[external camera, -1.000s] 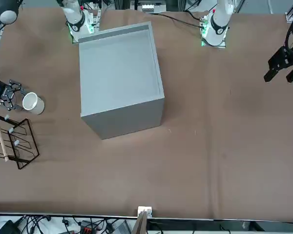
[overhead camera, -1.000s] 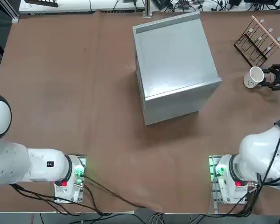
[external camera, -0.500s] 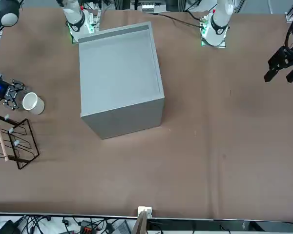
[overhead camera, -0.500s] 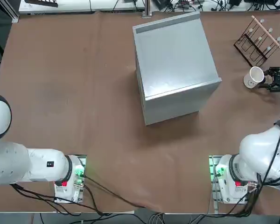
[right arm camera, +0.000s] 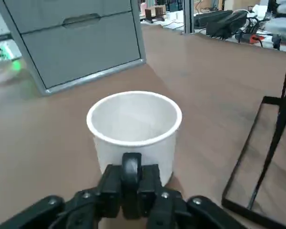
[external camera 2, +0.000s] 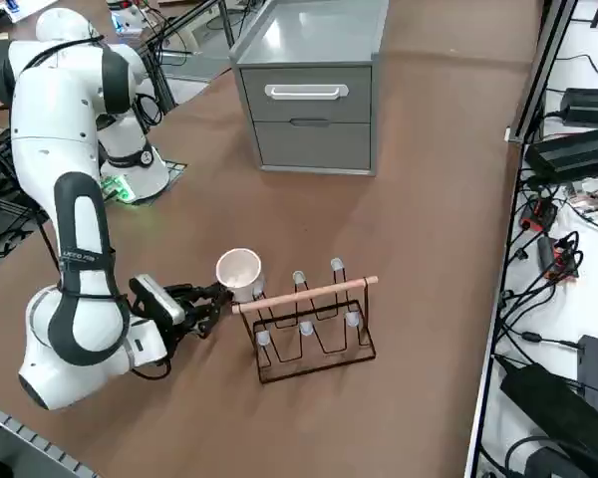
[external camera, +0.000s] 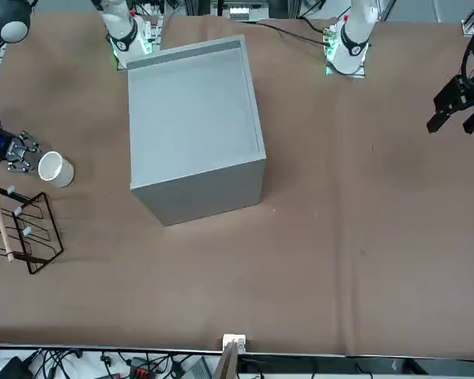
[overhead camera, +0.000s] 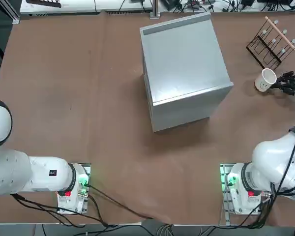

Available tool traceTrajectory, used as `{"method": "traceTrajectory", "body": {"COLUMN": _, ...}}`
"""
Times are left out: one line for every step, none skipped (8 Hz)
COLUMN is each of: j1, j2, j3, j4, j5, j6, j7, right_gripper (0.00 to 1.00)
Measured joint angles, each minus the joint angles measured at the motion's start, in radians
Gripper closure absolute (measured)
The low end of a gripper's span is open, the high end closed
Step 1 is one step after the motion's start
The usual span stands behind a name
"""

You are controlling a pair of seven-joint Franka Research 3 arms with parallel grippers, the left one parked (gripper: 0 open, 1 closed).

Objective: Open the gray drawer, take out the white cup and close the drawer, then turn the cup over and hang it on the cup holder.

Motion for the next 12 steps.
{"method": "traceTrajectory", "body": {"j1": 0.002, "j2": 0.000, "j3": 0.001, "j4": 0.008, "j5": 0.000, "j6": -0.037, "j7": 0.021, "right_gripper": 0.80}}
{"method": "traceTrajectory", "body": {"j1": 0.004, "j2": -0.004, "j3": 0.001, "j4": 0.018, "j5": -0.017, "j6": -0.056, "j7": 0.039, "right_gripper": 0.80}}
{"method": "traceTrajectory", "body": {"j1": 0.005, "j2": -0.022, "j3": 0.001, "j4": 0.025, "j5": -0.057, "j6": -0.067, "j7": 0.050, "right_gripper": 0.80}}
{"method": "traceTrajectory", "body": {"j1": 0.005, "j2": -0.054, "j3": -0.006, "j4": 0.031, "j5": -0.116, "j6": -0.073, "j7": 0.066, "right_gripper": 0.80}}
{"method": "traceTrajectory", "body": {"j1": 0.004, "j2": -0.103, "j3": -0.023, "j4": 0.037, "j5": -0.182, "j6": -0.075, "j7": 0.087, "right_gripper": 0.80}}
{"method": "traceTrajectory", "body": {"j1": 0.004, "j2": -0.162, "j3": -0.046, "j4": 0.043, "j5": -0.251, "j6": -0.076, "j7": 0.115, "right_gripper": 0.80}}
{"method": "traceTrajectory", "body": {"j1": 0.008, "j2": -0.226, "j3": -0.068, "j4": 0.052, "j5": -0.323, "j6": -0.074, "j7": 0.148, "right_gripper": 0.80}}
{"method": "traceTrajectory", "body": {"j1": 0.020, "j2": -0.285, "j3": -0.090, "j4": 0.066, "j5": -0.384, "j6": -0.065, "j7": 0.177, "right_gripper": 0.80}}
{"method": "traceTrajectory", "body": {"j1": 0.046, "j2": -0.336, "j3": -0.106, "j4": 0.089, "j5": -0.444, "j6": -0.044, "j7": 0.217, "right_gripper": 0.80}}
{"method": "traceTrajectory", "body": {"j1": 0.089, "j2": -0.382, "j3": -0.116, "j4": 0.117, "j5": -0.510, "j6": -0.011, "j7": 0.277, "right_gripper": 0.80}}
{"method": "traceTrajectory", "body": {"j1": 0.144, "j2": -0.420, "j3": -0.118, "j4": 0.143, "j5": -0.574, "j6": 0.025, "j7": 0.342, "right_gripper": 0.80}}
{"method": "traceTrajectory", "body": {"j1": 0.213, "j2": -0.453, "j3": -0.119, "j4": 0.161, "j5": -0.639, "j6": 0.066, "j7": 0.412, "right_gripper": 0.80}}
